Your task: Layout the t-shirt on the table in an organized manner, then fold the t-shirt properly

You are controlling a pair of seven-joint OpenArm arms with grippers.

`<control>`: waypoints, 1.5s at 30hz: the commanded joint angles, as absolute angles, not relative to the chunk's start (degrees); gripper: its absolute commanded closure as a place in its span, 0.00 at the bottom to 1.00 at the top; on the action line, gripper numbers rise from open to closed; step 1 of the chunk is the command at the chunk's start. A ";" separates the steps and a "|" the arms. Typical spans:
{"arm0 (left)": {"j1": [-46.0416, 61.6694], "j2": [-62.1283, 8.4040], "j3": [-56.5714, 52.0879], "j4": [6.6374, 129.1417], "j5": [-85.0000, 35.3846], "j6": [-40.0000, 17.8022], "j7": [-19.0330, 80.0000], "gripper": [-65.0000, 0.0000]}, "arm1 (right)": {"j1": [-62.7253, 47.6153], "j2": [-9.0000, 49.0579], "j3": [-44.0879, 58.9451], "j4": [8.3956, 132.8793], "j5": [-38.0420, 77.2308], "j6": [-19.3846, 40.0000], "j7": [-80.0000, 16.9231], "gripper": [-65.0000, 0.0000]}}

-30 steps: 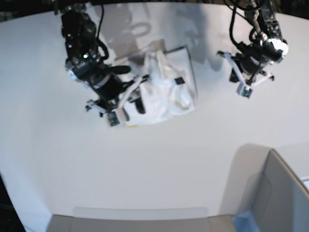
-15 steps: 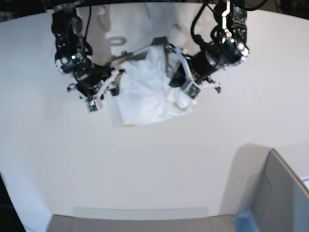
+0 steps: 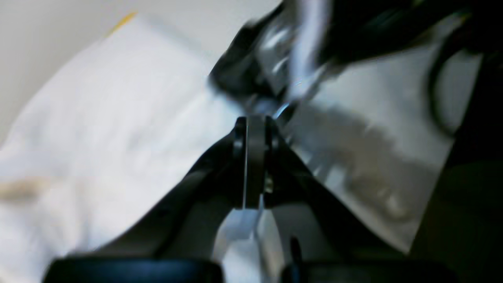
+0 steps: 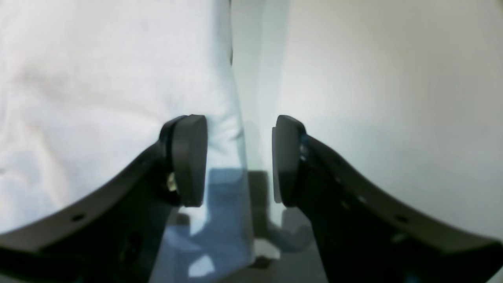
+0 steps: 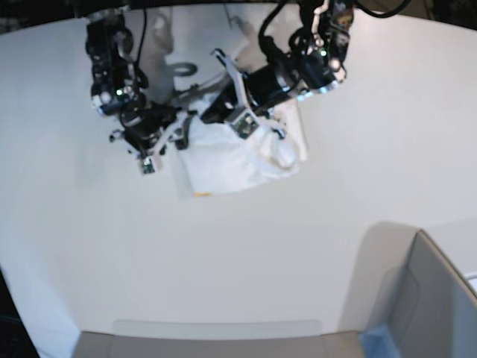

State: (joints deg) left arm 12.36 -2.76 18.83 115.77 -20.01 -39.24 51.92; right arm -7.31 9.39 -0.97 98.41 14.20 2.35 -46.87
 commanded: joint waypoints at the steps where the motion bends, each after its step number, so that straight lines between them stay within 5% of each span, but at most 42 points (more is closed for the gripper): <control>1: 11.91 -3.03 19.30 116.97 -20.70 -39.08 49.54 1.00 | -6.73 9.71 -0.92 98.95 14.55 2.42 -46.11 0.56; 15: 14.02 -15.34 16.75 109.23 -20.09 -38.29 48.66 1.00 | -6.64 9.98 -0.84 99.47 14.64 2.42 -46.11 0.56; 21: 14.73 -15.43 8.40 103.08 -20.18 -38.29 48.13 1.00 | -6.29 9.80 -0.84 99.56 14.81 2.42 -46.11 0.56; 33: 12.44 -8.22 1.01 115.56 -20.53 -38.73 48.48 1.00 | -6.20 9.80 -2.59 112.31 14.90 2.95 -45.93 0.56; 45: 0.13 -7.60 6.02 96.57 -20.18 -38.37 47.69 1.00 | 5.93 9.63 -12.44 94.20 14.73 2.95 -45.76 0.56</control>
State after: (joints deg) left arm 1.30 -7.64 6.22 95.77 -19.05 -38.19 49.15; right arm 4.56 9.39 -12.47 93.34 14.72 2.81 -47.03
